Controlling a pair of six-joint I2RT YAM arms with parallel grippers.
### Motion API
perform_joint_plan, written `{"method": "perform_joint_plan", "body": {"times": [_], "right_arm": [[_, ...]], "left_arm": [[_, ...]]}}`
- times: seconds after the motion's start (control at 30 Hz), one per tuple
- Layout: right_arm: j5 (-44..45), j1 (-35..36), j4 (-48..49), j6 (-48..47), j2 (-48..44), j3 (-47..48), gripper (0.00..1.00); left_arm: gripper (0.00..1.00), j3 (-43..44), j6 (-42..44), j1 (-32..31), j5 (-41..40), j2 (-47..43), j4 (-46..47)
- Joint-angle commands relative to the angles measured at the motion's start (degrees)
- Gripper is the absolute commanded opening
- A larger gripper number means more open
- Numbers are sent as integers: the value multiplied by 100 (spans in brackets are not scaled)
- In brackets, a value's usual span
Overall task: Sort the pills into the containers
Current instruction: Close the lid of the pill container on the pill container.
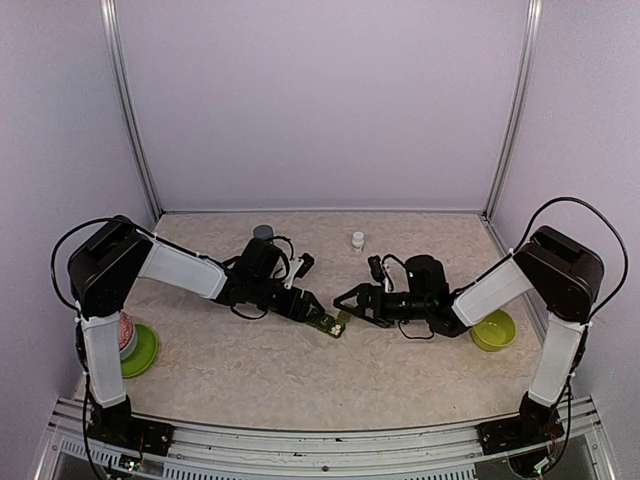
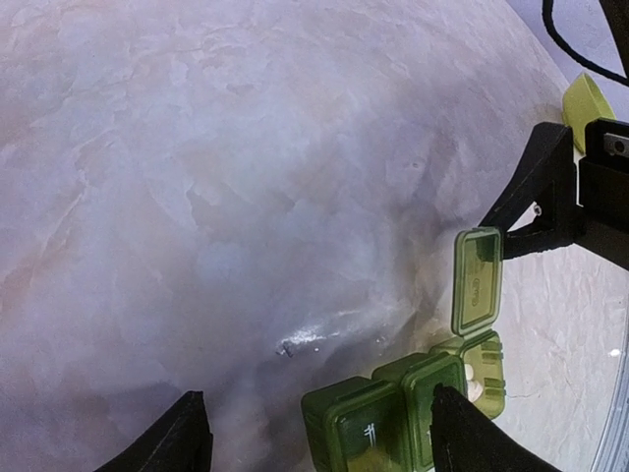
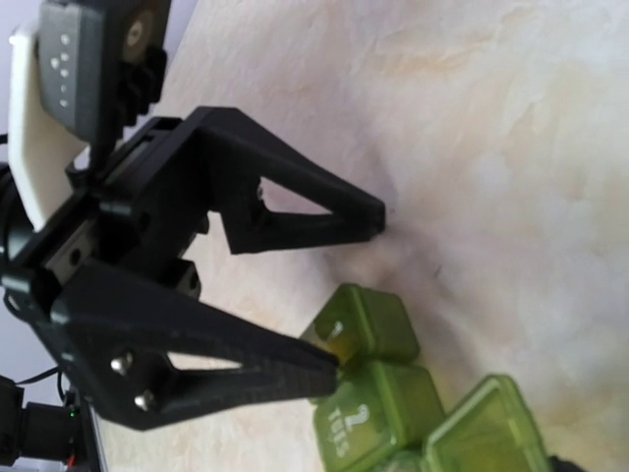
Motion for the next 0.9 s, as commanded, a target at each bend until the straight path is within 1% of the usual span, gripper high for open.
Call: {"method": "perform_joint_plan", "body": {"times": [0.0, 0.13, 0.23, 0.33, 0.47, 0.73, 0.87], "right_arm": [[47, -79, -63, -66, 29, -36, 100], [38, -107, -58, -69, 44, -44, 100], [42, -115, -55, -79, 64, -41, 100], [38, -125, -3, -55, 96, -62, 100], [-4, -146, 81, -23, 165, -46, 100], [-14, -168, 189, -77, 180, -45, 100], [-75, -183, 422, -76, 230, -81, 100]], "left_arm": [[74, -136, -119, 45, 150, -168, -115], [70, -108, -116, 54, 363, -49, -166], [65, -60, -131, 46, 492, 31, -166], [57, -44, -125, 46, 567, 76, -183], [49, 15, -110, 46, 620, 179, -229], [41, 77, -167, 37, 510, 374, -266], [38, 111, -186, 32, 490, 434, -280]]}}
